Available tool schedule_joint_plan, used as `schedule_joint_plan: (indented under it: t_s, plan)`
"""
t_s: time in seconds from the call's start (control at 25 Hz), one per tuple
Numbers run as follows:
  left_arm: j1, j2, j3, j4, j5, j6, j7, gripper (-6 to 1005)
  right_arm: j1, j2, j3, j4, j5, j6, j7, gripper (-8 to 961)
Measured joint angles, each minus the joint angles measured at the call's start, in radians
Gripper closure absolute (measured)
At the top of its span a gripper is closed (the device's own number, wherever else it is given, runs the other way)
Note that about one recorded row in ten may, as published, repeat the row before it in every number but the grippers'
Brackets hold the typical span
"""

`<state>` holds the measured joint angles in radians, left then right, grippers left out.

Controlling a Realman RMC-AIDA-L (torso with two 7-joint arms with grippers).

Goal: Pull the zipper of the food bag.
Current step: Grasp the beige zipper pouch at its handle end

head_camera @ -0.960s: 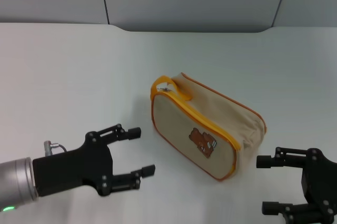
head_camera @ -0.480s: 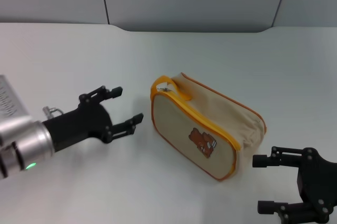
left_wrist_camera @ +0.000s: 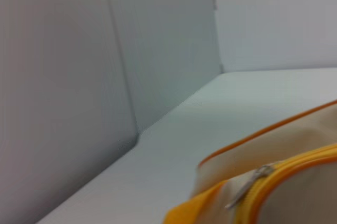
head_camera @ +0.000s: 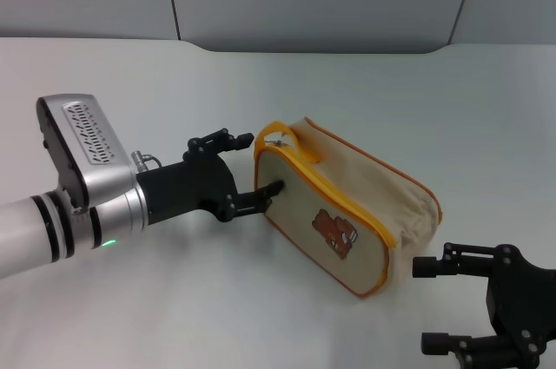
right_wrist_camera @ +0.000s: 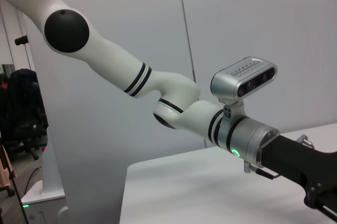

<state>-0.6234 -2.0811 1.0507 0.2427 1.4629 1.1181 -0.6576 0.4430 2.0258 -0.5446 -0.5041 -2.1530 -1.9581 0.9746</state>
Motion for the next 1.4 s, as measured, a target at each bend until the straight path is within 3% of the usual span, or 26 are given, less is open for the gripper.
schedule_joint_plan:
  t_s: [0.2, 0.52, 0.92, 1.4]
  plan:
    - [-0.014, -0.001, 0.069, 0.0, -0.001, 0.001, 0.003, 189, -0.001, 0.002, 0.0, 0.001, 0.0, 0.0, -0.005, 166]
    - [-0.019, -0.001, 0.081, -0.017, -0.044, 0.012, 0.063, 372, 0.003, 0.006, 0.0, 0.0, -0.001, 0.01, -0.006, 166]
    - [-0.046, -0.001, 0.074, -0.044, -0.046, 0.012, 0.078, 776, -0.002, 0.006, 0.005, -0.004, 0.001, 0.01, -0.007, 167]
    - [-0.029, 0.0, 0.078, -0.048, -0.11, 0.062, 0.082, 859, -0.009, 0.005, 0.01, -0.003, 0.004, 0.01, -0.02, 168]
